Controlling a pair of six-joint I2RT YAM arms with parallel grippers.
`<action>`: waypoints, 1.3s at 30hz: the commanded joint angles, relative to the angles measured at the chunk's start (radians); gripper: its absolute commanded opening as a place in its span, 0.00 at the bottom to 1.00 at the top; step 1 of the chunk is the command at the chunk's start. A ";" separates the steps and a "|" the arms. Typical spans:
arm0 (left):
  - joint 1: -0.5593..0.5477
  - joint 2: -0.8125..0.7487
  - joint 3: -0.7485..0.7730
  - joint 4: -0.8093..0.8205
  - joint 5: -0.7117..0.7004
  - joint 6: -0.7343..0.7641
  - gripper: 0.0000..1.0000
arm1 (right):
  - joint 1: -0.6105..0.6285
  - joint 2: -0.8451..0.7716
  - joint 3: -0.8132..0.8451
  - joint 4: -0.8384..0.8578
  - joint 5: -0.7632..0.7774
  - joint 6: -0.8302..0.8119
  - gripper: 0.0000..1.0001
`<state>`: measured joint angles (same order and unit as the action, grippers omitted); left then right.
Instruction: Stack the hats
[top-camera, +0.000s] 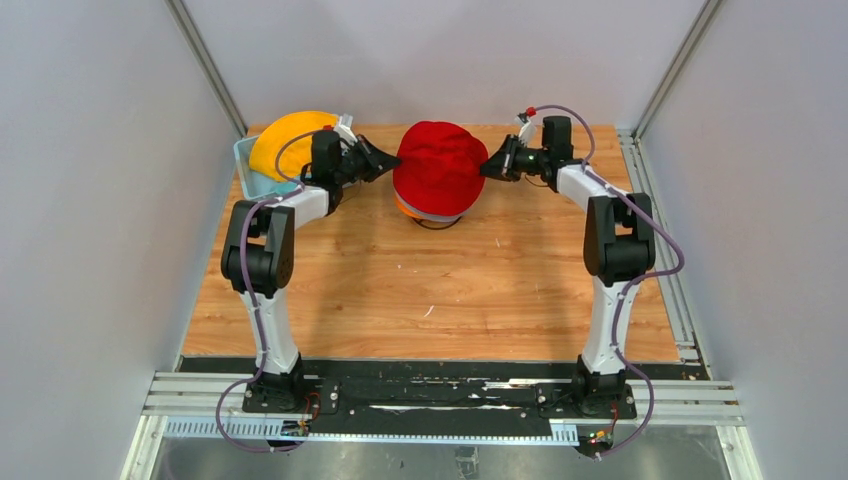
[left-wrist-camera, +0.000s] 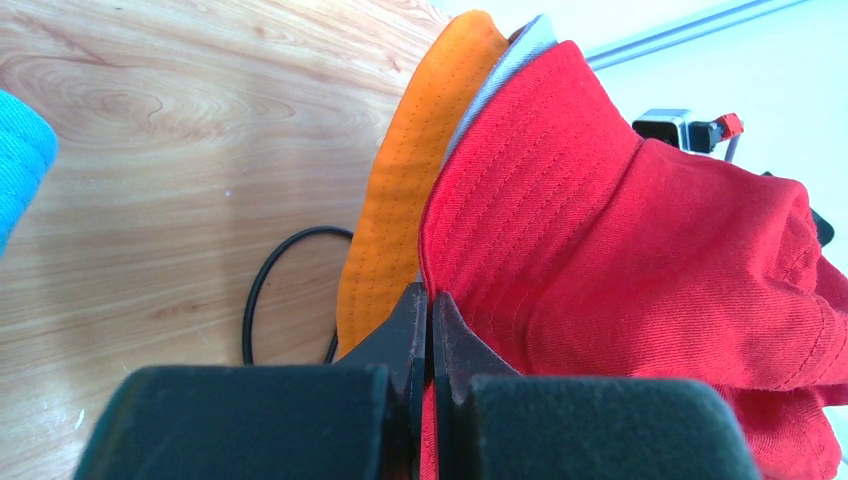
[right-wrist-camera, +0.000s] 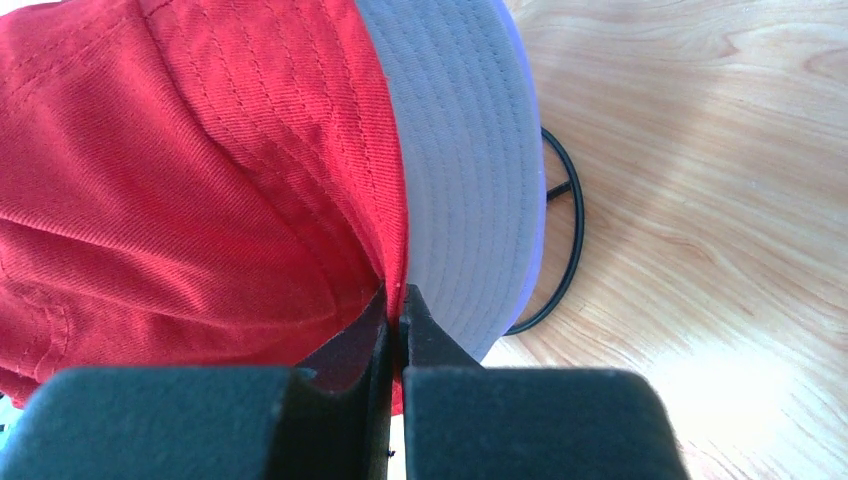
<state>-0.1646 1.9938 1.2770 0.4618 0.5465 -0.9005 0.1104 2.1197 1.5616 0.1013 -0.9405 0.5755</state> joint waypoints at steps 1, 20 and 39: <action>0.017 0.033 -0.033 -0.170 -0.077 0.072 0.00 | 0.002 0.101 0.008 -0.095 0.122 -0.061 0.01; 0.016 0.127 0.028 -0.439 -0.203 0.206 0.00 | 0.053 0.197 0.050 -0.140 0.155 -0.086 0.01; -0.065 0.335 0.578 -0.683 -0.177 0.309 0.00 | 0.152 0.020 -0.122 -0.145 0.238 -0.076 0.01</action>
<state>-0.1978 2.1906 1.7573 -0.0040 0.4332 -0.6632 0.2180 2.1185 1.5146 0.0780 -0.8288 0.5476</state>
